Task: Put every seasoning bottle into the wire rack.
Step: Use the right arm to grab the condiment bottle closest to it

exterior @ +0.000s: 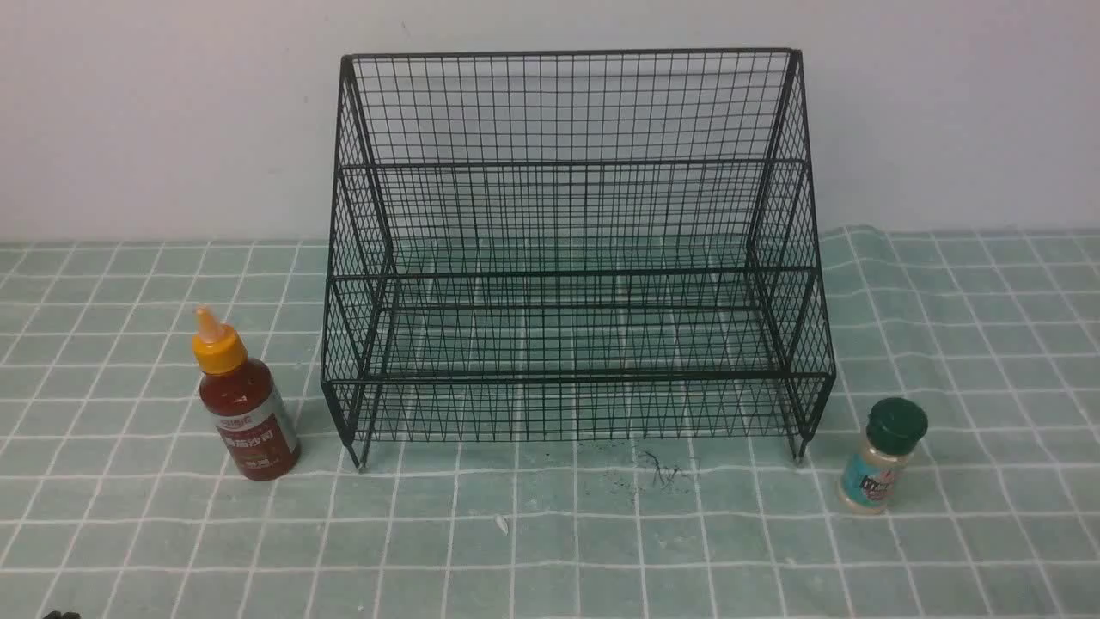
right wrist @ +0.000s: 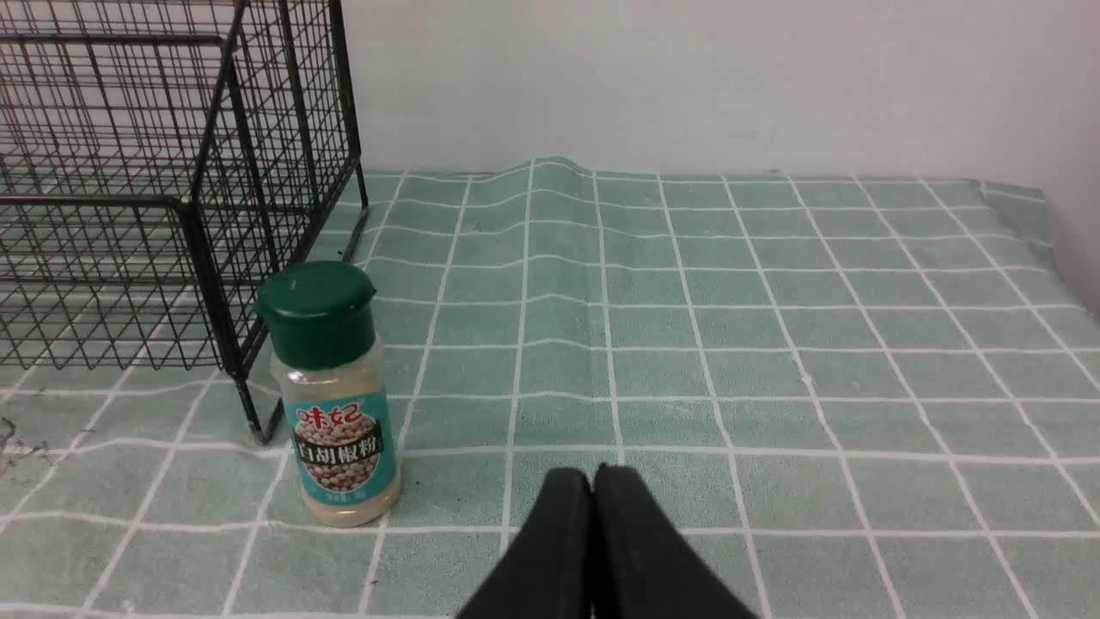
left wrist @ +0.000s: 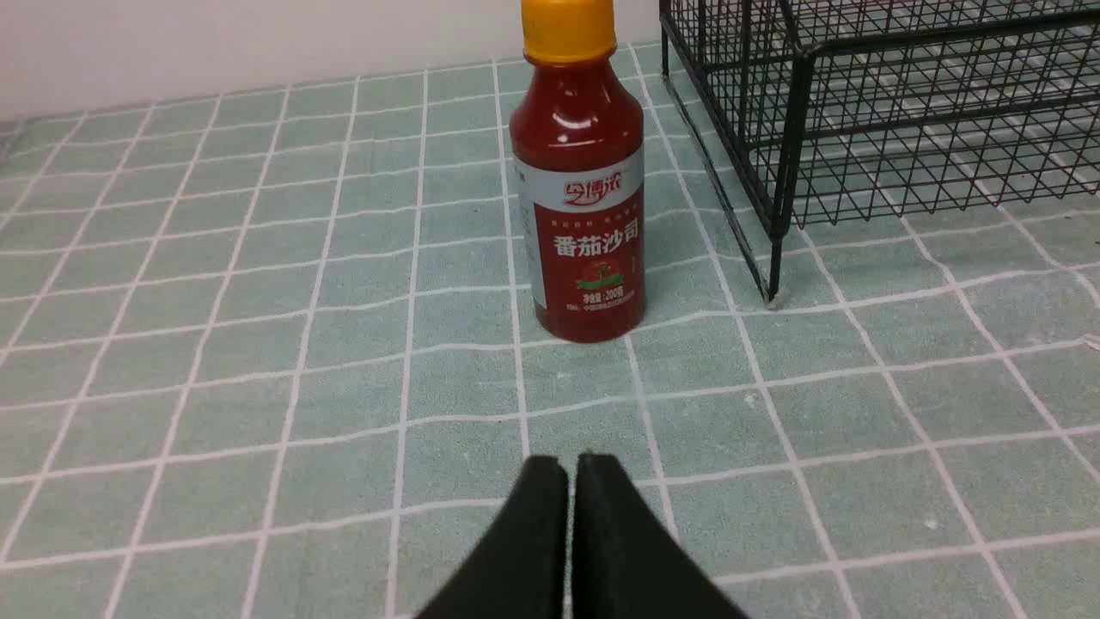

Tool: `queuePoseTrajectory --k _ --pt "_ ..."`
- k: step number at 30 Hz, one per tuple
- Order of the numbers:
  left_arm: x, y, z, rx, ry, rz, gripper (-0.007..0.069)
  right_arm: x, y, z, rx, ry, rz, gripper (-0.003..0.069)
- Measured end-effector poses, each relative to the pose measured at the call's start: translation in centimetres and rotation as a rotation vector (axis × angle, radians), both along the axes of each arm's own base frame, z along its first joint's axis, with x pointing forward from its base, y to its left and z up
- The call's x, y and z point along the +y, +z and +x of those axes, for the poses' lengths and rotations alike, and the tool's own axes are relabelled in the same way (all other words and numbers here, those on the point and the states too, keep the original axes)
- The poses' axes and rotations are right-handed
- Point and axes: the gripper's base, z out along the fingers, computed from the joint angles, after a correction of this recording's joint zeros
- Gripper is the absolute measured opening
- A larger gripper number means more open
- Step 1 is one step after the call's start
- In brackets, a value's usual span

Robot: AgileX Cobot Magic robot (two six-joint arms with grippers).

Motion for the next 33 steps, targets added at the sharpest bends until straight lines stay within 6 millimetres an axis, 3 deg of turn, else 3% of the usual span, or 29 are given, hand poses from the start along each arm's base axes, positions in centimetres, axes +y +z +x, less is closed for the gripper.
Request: queuePoseTrajectory --k 33 --pt "-0.09 0.43 0.14 -0.051 0.001 -0.035 -0.0006 0.0 0.0 0.0 0.0 -0.001 0.008 -0.0015"
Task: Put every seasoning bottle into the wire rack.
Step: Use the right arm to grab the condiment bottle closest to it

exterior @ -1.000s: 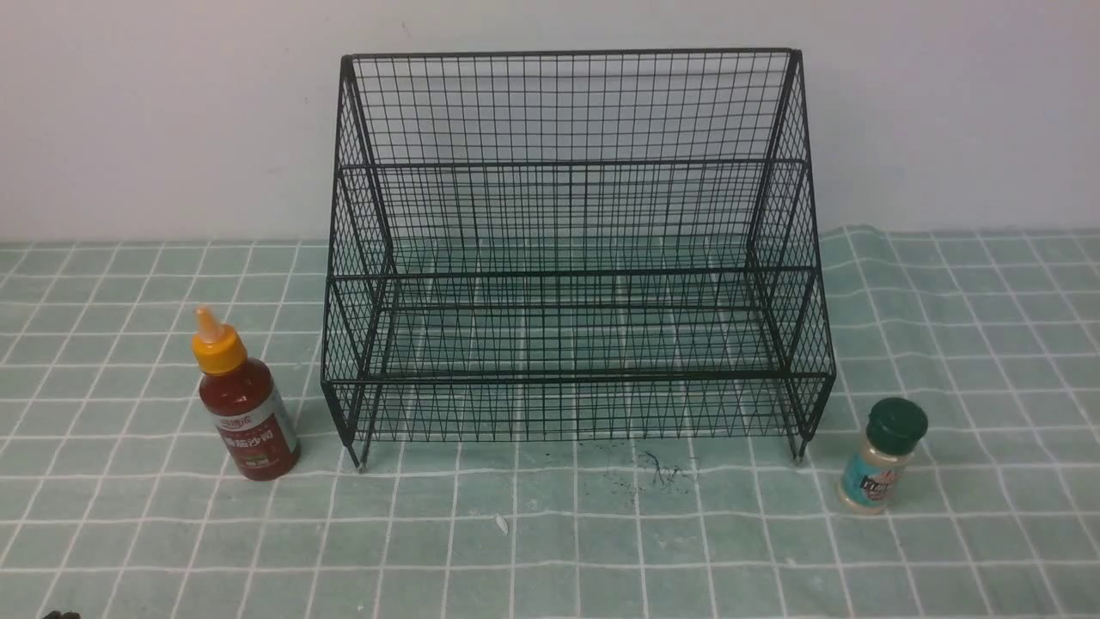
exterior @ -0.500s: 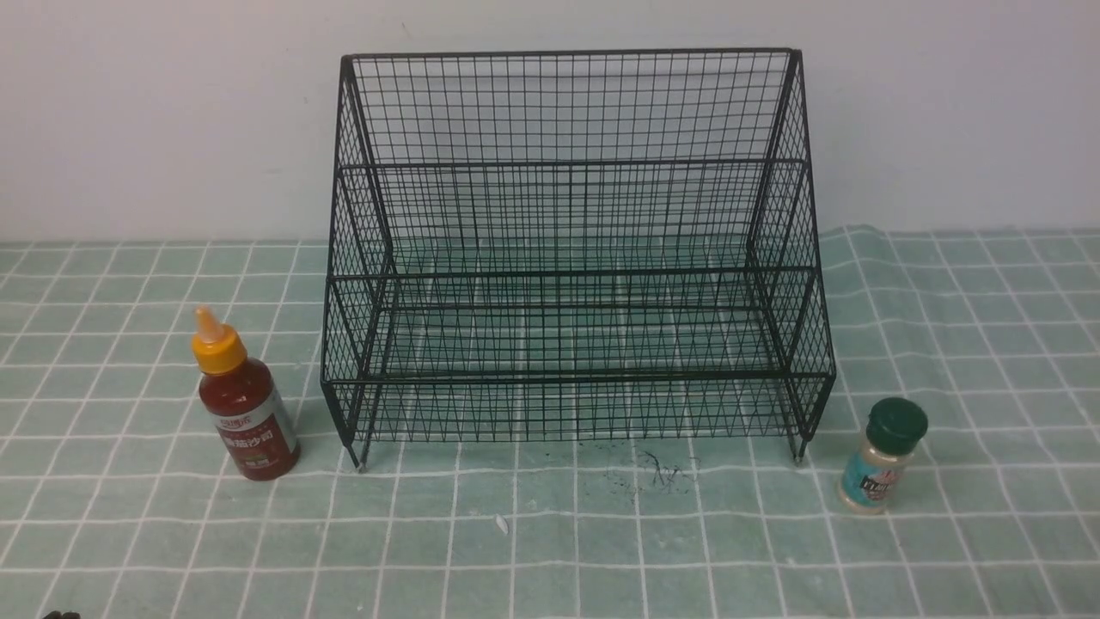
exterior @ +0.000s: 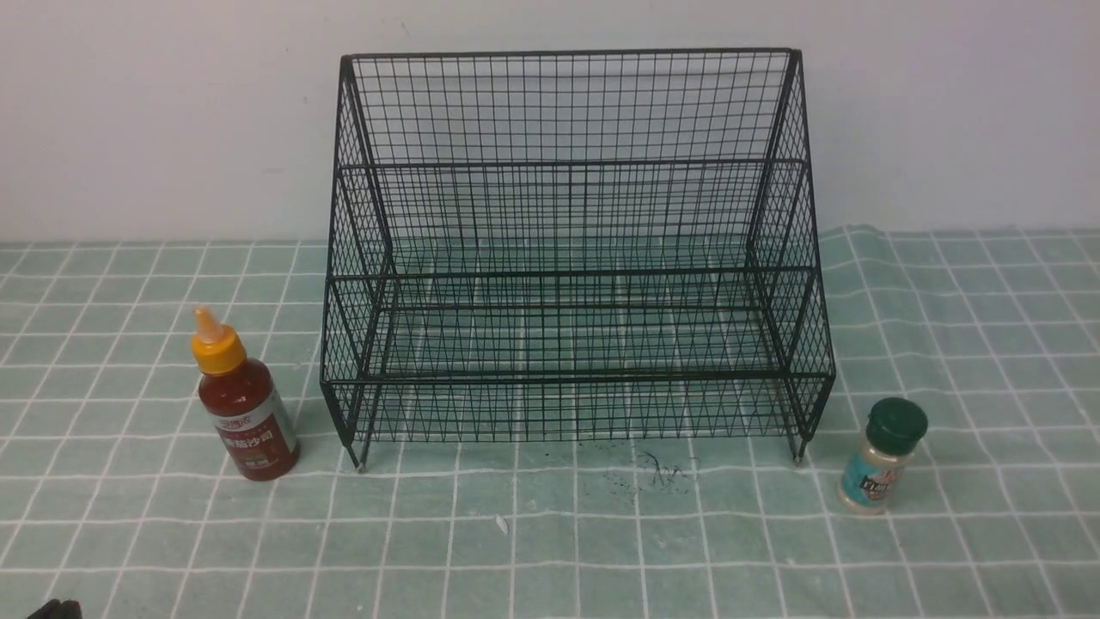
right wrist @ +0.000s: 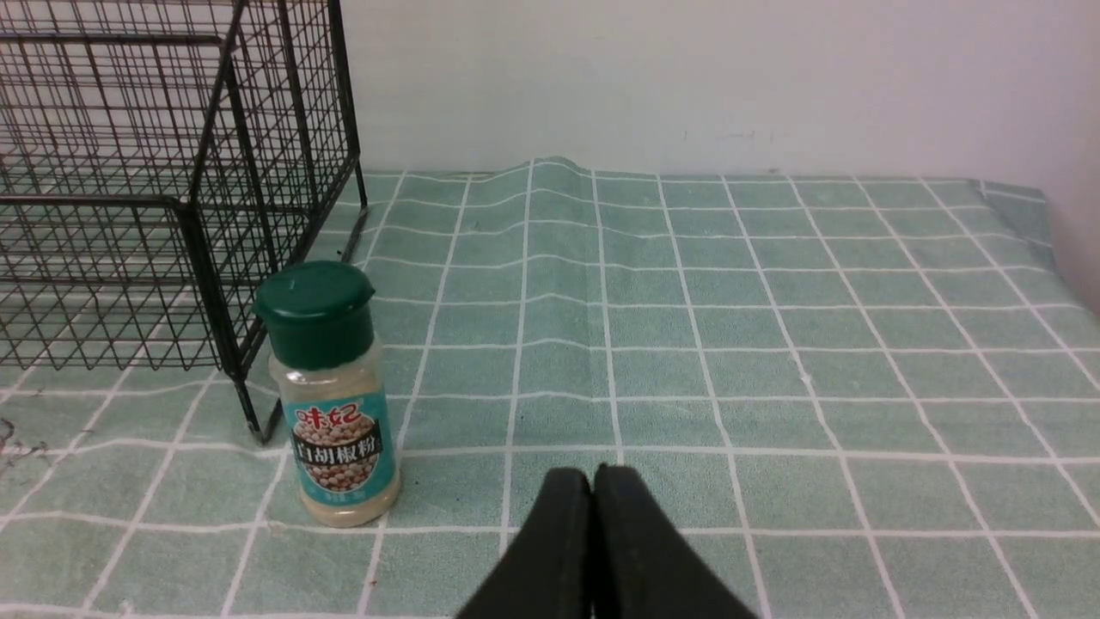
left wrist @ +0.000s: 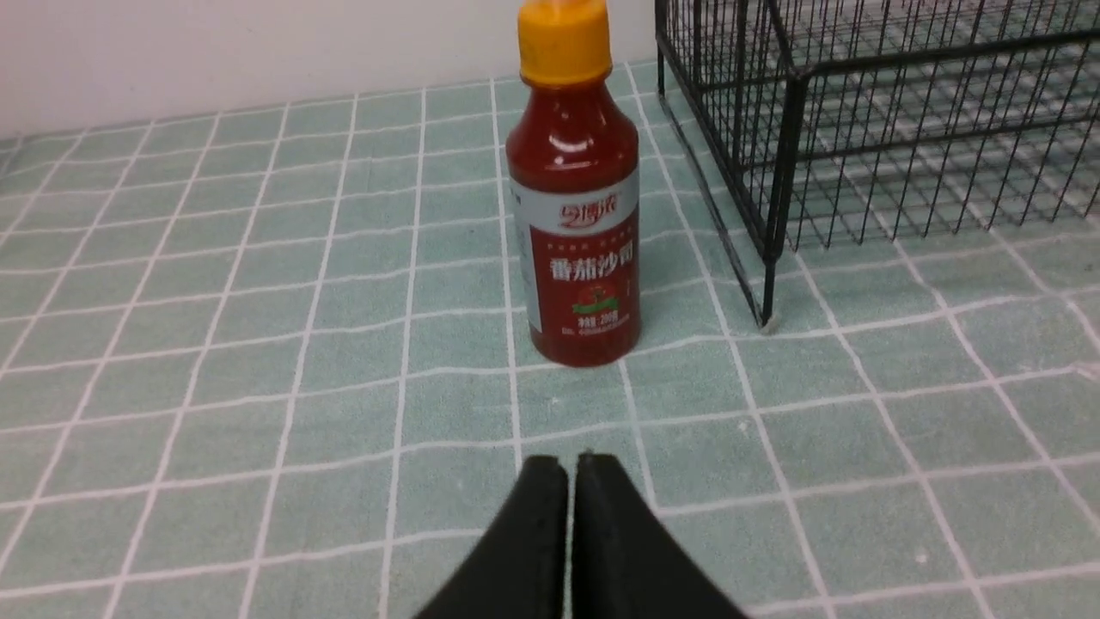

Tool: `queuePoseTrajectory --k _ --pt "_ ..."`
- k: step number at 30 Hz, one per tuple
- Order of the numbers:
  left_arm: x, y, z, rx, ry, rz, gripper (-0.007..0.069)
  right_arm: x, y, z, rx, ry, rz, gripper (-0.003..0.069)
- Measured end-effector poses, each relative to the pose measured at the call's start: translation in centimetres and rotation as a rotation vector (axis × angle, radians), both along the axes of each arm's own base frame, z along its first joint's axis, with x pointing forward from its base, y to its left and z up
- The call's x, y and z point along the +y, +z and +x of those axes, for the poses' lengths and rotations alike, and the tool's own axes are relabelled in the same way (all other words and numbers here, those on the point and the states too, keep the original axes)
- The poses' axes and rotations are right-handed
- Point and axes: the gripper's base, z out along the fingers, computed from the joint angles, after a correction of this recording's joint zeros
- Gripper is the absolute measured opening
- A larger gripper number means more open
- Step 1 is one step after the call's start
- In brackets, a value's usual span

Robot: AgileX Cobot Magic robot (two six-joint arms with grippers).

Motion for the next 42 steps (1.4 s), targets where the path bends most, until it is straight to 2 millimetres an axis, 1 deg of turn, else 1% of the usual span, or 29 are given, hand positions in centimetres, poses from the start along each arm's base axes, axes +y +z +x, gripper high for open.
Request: queuePoseTrajectory --k 1,2,3,4,6,8,9,11,16,19,20,22,23,24,25,26,27,28,30,31,34,35,36,39,40,41,42 --pt "0.0 0.3 0.1 -0.031 0.001 -0.029 -0.0006 0.0 0.1 0.0 -0.01 -0.004 0.043 -0.0015" --pt "-0.1 0.6 0.1 -0.065 0.006 -0.078 -0.0006 0.2 0.2 0.1 -0.037 -0.007 0.135 -0.0015" --pt "-0.1 0.8 0.2 -0.076 0.007 -0.092 -0.0006 0.2 0.2 0.1 -0.041 -0.01 0.147 -0.0015" --pt "-0.2 1.2 0.2 -0.123 0.014 -0.163 -0.0006 0.3 0.6 0.2 -0.083 -0.021 0.319 -0.0015" --pt "-0.1 2.0 0.3 -0.198 0.026 -0.288 -0.0006 0.3 1.3 0.2 -0.158 -0.039 0.547 -0.0015" --pt "0.0 2.7 0.3 -0.262 0.036 -0.384 -0.0006 0.2 1.7 0.2 -0.211 -0.055 0.719 -0.0015" --pt "0.0 3.0 0.3 -0.292 0.042 -0.429 -0.0006 0.1 1.9 0.2 -0.234 -0.062 0.785 -0.0015" --pt "0.2 3.4 0.2 -0.336 0.049 -0.489 -0.0006 0.0 2.2 0.2 -0.263 -0.07 0.842 -0.0015" --pt "0.4 4.1 0.1 -0.411 0.058 -0.527 -0.0006 -0.2 2.5 0.2 -0.303 -0.081 0.874 -0.0015" --pt "0.7 4.9 0.0 -0.508 0.064 -0.54 -0.0006 -0.4 3.1 0.1 -0.346 -0.079 0.828 -0.0015" --pt "0.8 5.2 -0.2 -0.548 0.067 -0.541 -0.0006 -0.3 3.6 0.0 -0.347 -0.064 0.792 -0.0015" --pt "0.9 6.5 -0.5 -0.611 0.057 -0.53 -0.0006 0.1 6.3 -0.5 -0.371 -0.006 0.686 -0.0015" --pt "0.8 7.9 -0.8 -0.625 0.042 -0.512 -0.0006 0.3 8.4 -0.9 -0.384 0.024 0.601 -0.0015" --pt "0.6 9.8 -1.1 -0.628 0.024 -0.484 -0.0006 0.5 10.5 -1.0 -0.378 0.047 0.548 -0.0015" --pt "0.5 10.4 -1.1 -0.617 0.018 -0.473 -0.0006 0.5 10.8 -1.0 -0.375 0.051 0.53 -0.0015" --pt "0.4 11.7 -1.1 -0.581 0.008 -0.447 -0.0006 0.7 12.5 -0.8 -0.355 0.066 0.493 -0.0015" --pt "0.1 13.4 -0.8 -0.489 -0.002 -0.406 -0.0006 1.0 14.1 -0.2 -0.282 0.088 0.44 -0.0015" --pt "-0.2 14.5 -0.3 -0.381 -0.006 -0.373 -0.0006 1.3 15.3 0.5 -0.213 0.106 0.402 -0.0015" --pt "-0.7 16.0 1.3 -0.102 -0.009 -0.311 -0.0006 1.7 17.2 2.6 -0.036 0.143 0.336 -0.0015" --pt "-1.0 16.5 2.3 0.087 -0.011 -0.274 -0.0006 2.0 17.9 4.0 0.084 0.167 0.305 -0.0015" --pt "-1.5 16.8 4.4 0.513 -0.028 -0.182 -0.0006 2.3 18.6 7.4 0.35 0.212 0.239 -0.0015" --pt "-1.6 16.7 4.9 0.612 -0.035 -0.156 -0.0006 2.3 18.7 8.8 0.43 0.22 0.224 -0.0015" --pt "-1.7 16.6 5.6 0.693 -0.045 -0.128 -0.0006 2.2 18.6 9.8 0.51 0.228 0.204 -0.0015" --pt "-1.8 15.5 8.0 0.872 -0.079 -0.05 -0.0006 1.8 18.0 14.0 0.709 0.225 0.149 -0.001" --pt "-1.8 15.4 8.1 0.879 -0.083 -0.044 -0.0006 1.8 18.0 14.3 0.719 0.223 0.143 -0.0008" --pt "-1.9 15.0 8.8 0.916 -0.093 -0.027 -0.0006 1.7 17.5 16.0 0.774 0.224 0.123 -0.0004" --pt "-1.9 14.7 9.1 0.933 -0.099 -0.017 -0.0006 1.8 17.1 17.0 0.814 0.227 0.103 0.0002"
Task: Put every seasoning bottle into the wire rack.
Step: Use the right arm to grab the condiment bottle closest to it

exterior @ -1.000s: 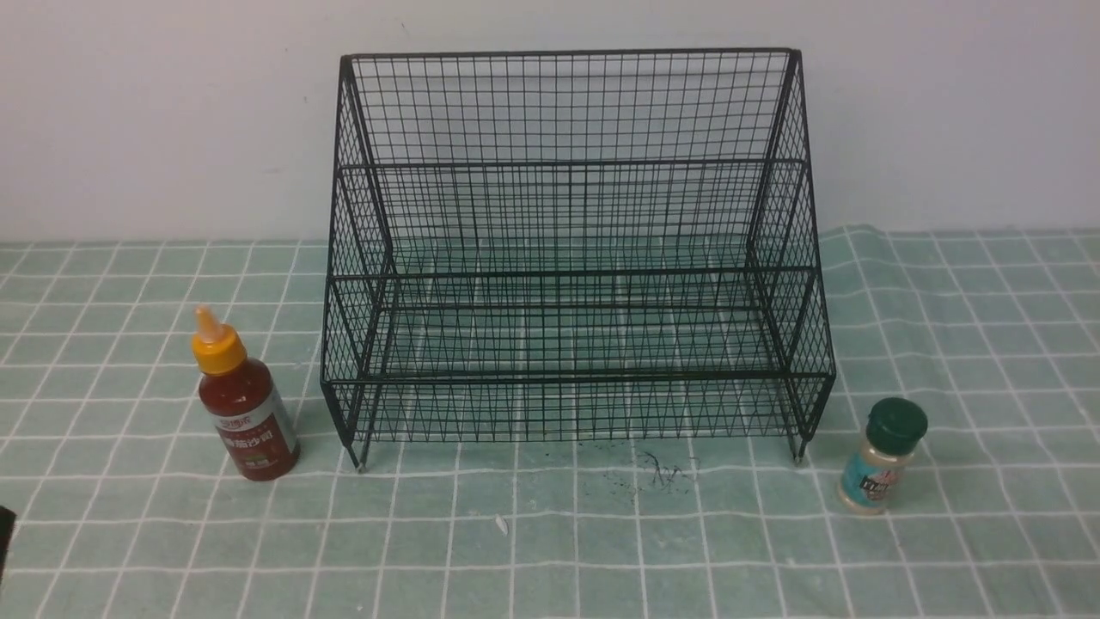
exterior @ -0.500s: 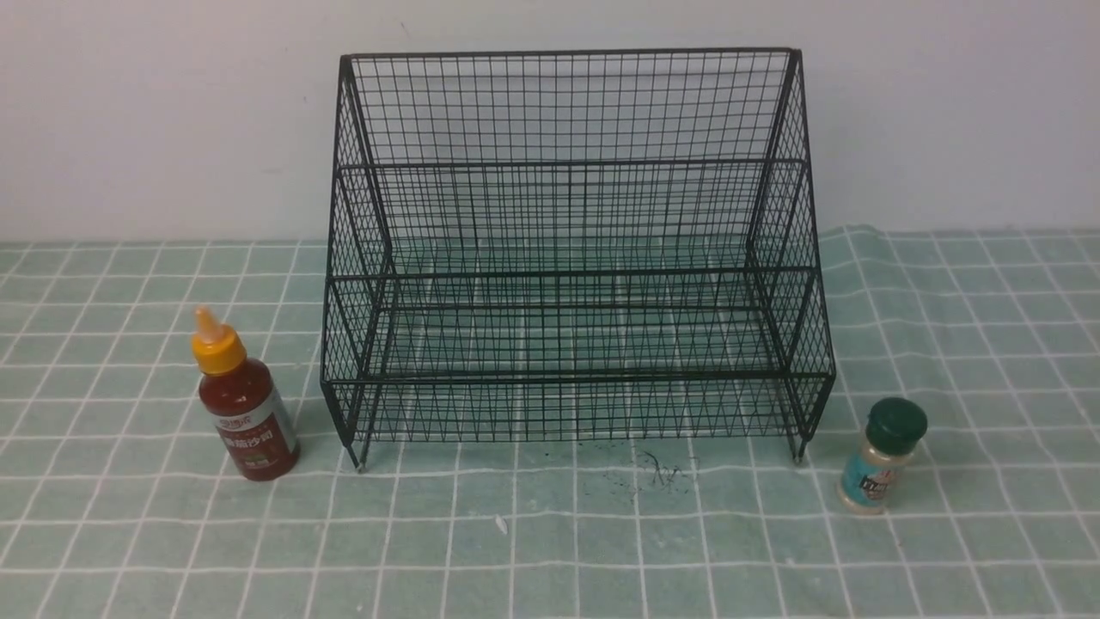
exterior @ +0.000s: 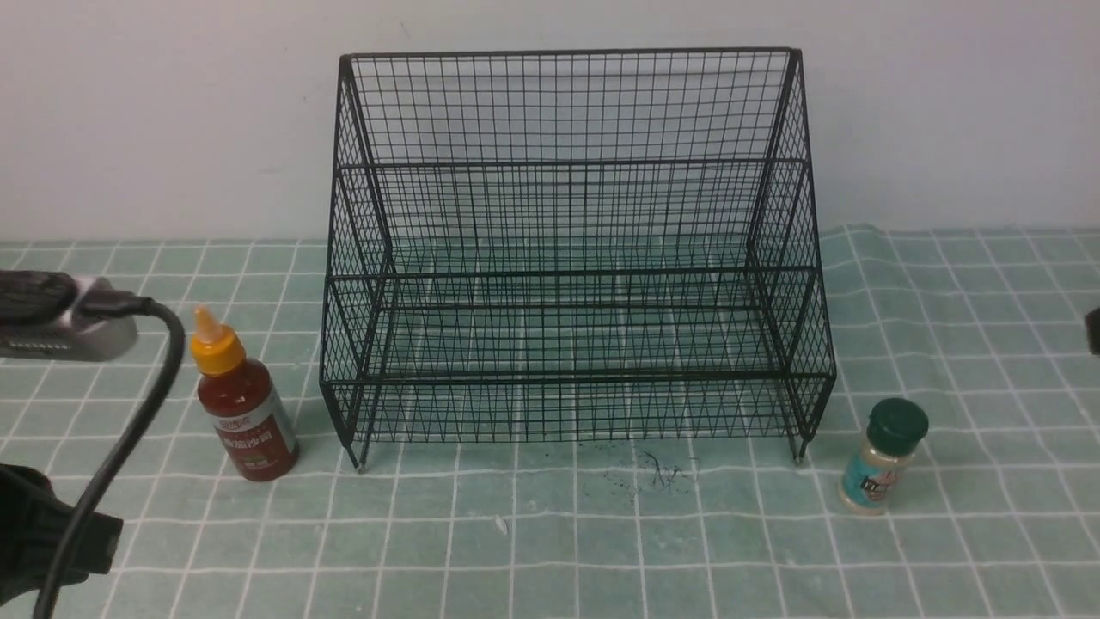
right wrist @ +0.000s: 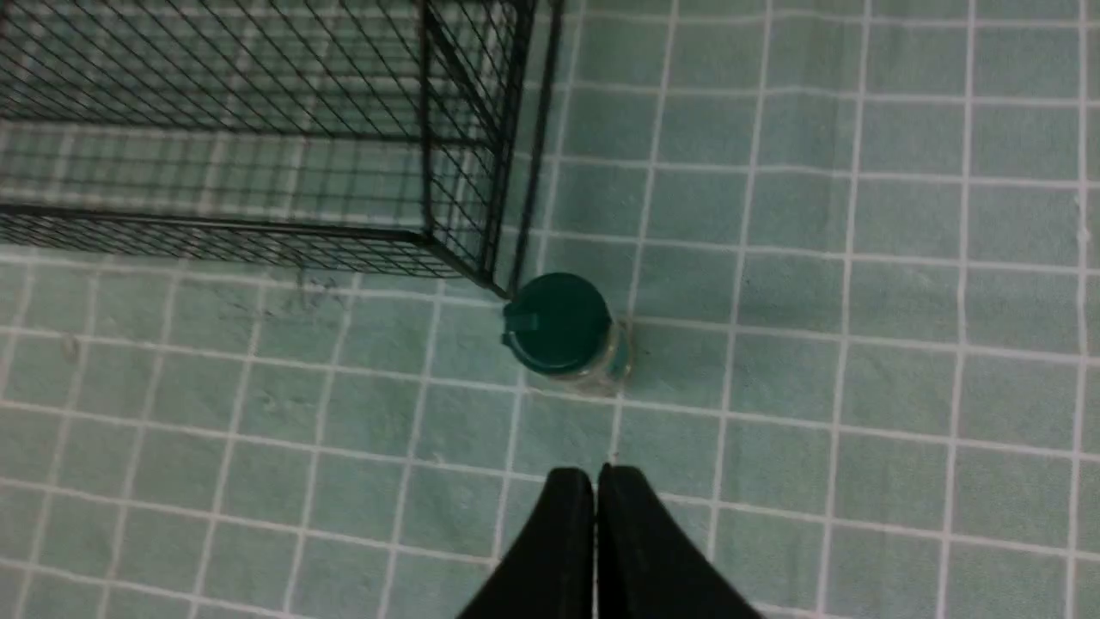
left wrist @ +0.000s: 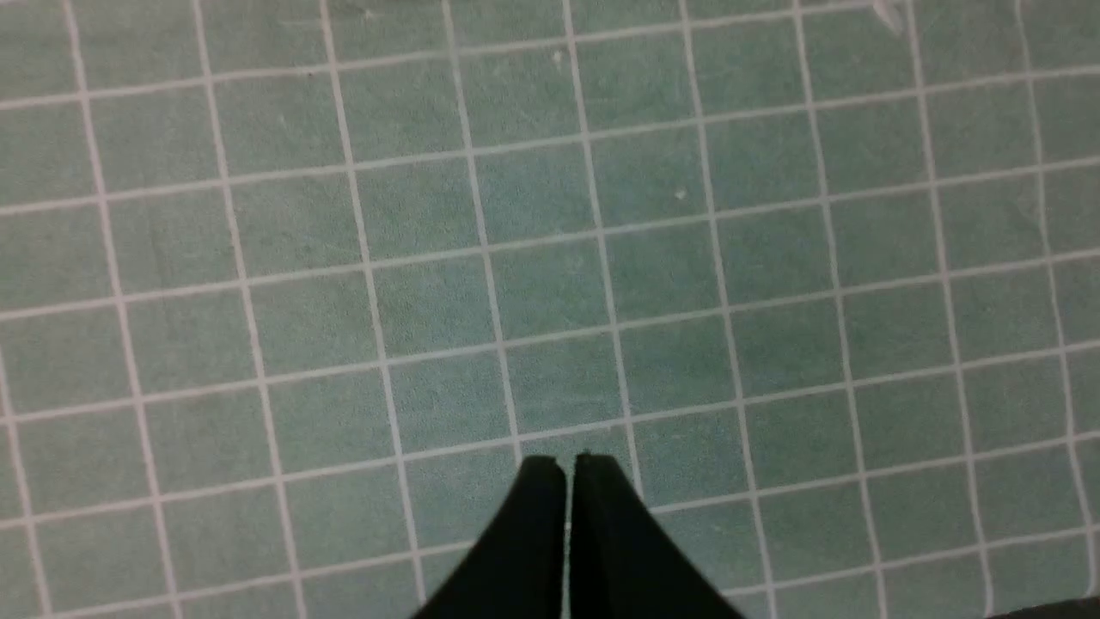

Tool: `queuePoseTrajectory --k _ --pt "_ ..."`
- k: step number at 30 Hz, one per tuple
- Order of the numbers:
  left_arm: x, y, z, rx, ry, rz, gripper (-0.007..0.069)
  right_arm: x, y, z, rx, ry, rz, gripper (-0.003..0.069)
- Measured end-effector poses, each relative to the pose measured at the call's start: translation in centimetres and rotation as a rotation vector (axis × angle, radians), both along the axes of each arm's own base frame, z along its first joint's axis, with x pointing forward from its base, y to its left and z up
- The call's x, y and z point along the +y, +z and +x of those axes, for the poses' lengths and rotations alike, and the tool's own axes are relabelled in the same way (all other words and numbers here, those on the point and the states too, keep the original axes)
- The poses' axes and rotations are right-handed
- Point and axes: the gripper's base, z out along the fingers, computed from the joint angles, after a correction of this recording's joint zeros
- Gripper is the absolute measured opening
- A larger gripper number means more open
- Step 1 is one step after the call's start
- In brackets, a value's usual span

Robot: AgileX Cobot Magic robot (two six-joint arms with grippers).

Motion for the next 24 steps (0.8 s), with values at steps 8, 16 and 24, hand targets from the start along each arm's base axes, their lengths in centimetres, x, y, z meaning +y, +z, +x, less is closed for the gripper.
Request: queuePoseTrajectory --k 8,16,24 --pt "0.0 -0.1 0.3 0.004 -0.014 0.007 -0.0006 3.4 -5.3 5.1 0.196 0.102 -0.112 0.0142" --pt "0.0 -0.1 0.3 0.0 -0.014 0.007 -0.0006 5.2 -9.6 8.0 0.249 0.121 -0.175 0.0505" --pt "0.0 -0.1 0.4 -0.003 -0.013 0.007 -0.0006 5.5 -13.4 9.8 0.316 0.126 -0.193 0.0559"
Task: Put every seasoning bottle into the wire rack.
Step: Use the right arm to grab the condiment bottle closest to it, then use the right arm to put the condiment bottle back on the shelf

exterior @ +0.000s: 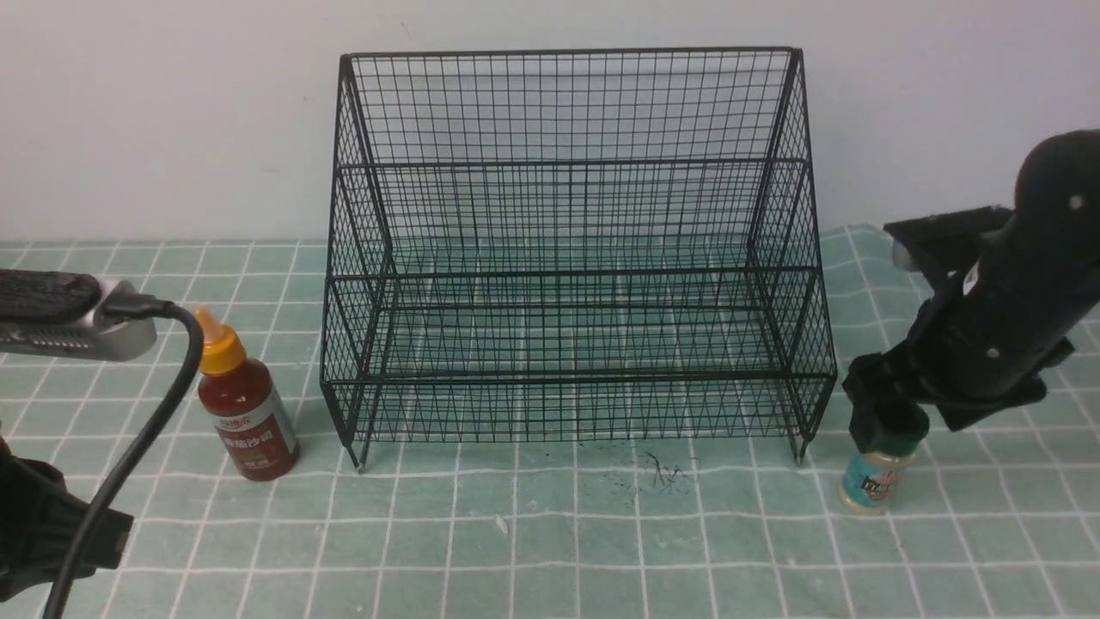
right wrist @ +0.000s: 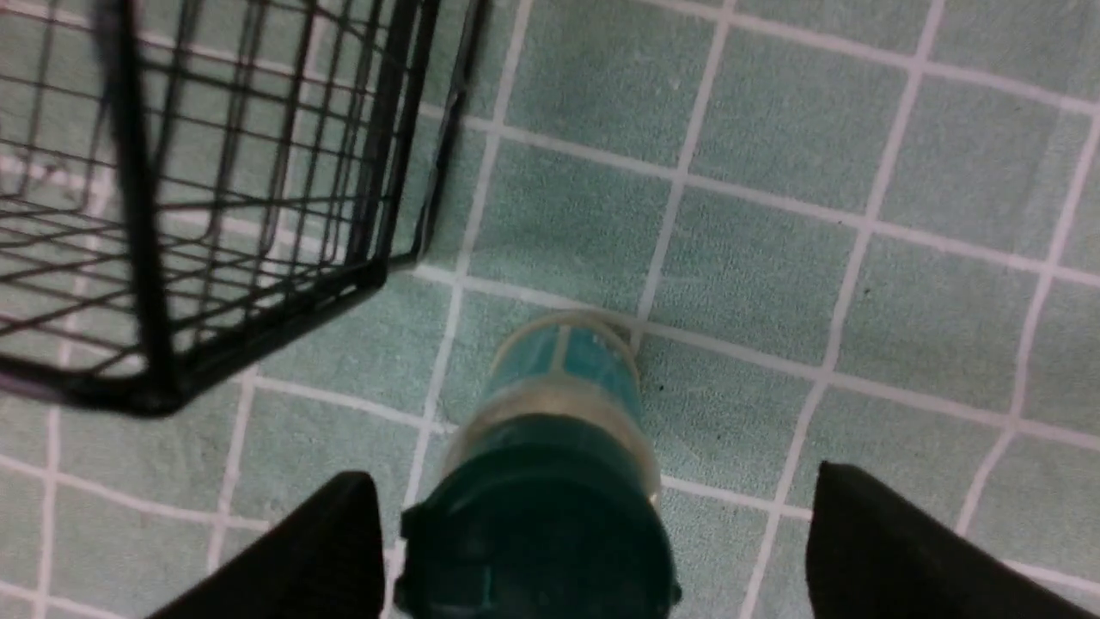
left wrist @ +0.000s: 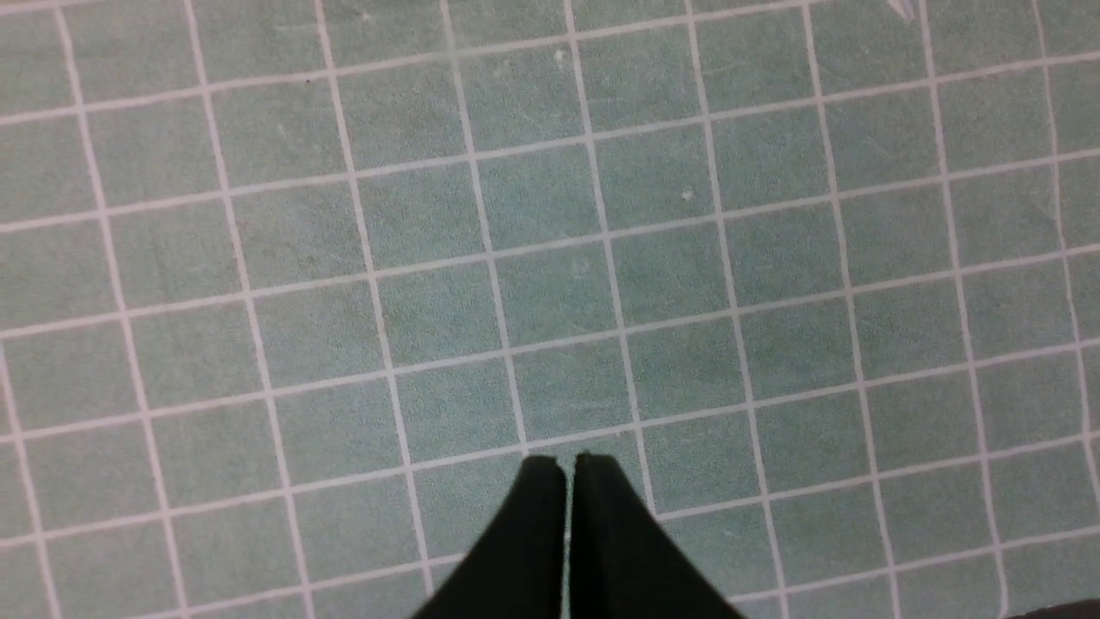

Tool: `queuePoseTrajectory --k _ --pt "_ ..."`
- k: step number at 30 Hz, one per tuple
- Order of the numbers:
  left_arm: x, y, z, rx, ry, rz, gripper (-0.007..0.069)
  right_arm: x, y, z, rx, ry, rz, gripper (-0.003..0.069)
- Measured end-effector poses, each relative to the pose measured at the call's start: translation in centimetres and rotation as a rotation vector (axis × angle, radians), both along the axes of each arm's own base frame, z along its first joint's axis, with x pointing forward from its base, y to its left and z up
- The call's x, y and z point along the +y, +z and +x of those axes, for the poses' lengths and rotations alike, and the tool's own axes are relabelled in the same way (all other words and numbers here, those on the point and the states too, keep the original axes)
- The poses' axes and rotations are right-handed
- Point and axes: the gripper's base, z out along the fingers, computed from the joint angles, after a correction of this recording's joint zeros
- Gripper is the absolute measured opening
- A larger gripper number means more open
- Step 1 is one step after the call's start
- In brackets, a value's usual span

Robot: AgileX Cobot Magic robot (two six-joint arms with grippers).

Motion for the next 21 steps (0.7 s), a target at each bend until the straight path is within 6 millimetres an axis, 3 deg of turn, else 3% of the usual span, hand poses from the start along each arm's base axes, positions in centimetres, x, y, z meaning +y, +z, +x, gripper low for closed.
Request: queuePoseTrajectory --k 1,2,3,5,7,12,15,17,19,21 --pt "0.0 0.0 0.0 0.0 0.0 0.001 -0.0006 0.0 -0.3 0.0 0.014 0.012 -0.005 0.0432" --pt "0.0 0.0 0.0 0.0 0.0 0.001 -0.0006 0.0 -0.3 0.0 0.019 0.019 -0.007 0.035" --pt "0.0 0.0 0.0 -0.001 0.0 0.001 -0.0006 0.0 -0.2 -0.1 0.022 0.027 -0.011 0.0312" --pt "0.0 0.0 0.0 -0.004 0.001 0.001 -0.0006 -0.1 0.1 -0.4 0.033 0.034 -0.015 0.0328" --pt "0.0 0.1 0.1 -0.015 0.002 0.0 -0.0006 -0.3 2.1 -1.2 0.052 0.043 -0.023 0.033" --pt "0.0 0.2 0.4 -0.048 0.007 -0.003 -0.0006 -0.1 11.0 -2.9 -0.172 0.054 -0.014 0.033" --pt "0.0 0.3 0.6 -0.073 0.01 -0.006 -0.0006 1.4 16.6 -4.2 -0.353 0.106 0.031 0.033" --pt "0.0 0.3 0.6 -0.076 0.011 -0.006 -0.0006 3.0 18.4 -4.7 -0.407 0.156 0.061 0.033" --pt "0.0 0.3 0.6 -0.076 0.011 -0.006 -0.0006 4.2 18.8 -4.8 -0.414 0.19 0.074 0.033" --pt "0.0 0.3 0.6 -0.076 0.011 -0.006 -0.0006 6.2 17.8 -4.2 -0.378 0.24 0.077 0.033"
